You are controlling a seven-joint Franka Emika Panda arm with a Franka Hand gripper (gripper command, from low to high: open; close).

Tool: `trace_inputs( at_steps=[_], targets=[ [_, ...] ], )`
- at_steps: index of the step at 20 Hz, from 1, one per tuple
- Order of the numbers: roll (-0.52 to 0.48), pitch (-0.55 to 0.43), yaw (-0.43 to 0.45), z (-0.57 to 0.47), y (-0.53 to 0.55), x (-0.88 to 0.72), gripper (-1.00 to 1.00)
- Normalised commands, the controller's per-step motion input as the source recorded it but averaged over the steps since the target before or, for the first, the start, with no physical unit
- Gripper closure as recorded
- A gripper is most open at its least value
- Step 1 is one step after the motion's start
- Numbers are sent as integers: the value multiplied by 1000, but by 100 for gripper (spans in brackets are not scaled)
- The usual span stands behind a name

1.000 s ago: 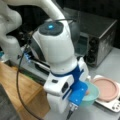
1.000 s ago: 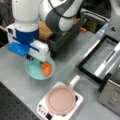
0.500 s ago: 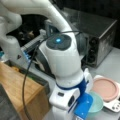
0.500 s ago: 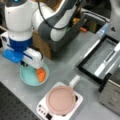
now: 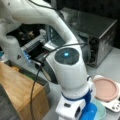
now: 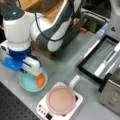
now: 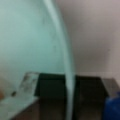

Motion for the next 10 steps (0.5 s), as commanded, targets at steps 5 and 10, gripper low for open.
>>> trace_inputs(
  at_steps=[5, 10],
  targets=[
    [-6, 94, 128, 11, -44, 150, 100],
    [-20, 97, 133, 45, -97, 47, -100]
  ],
)
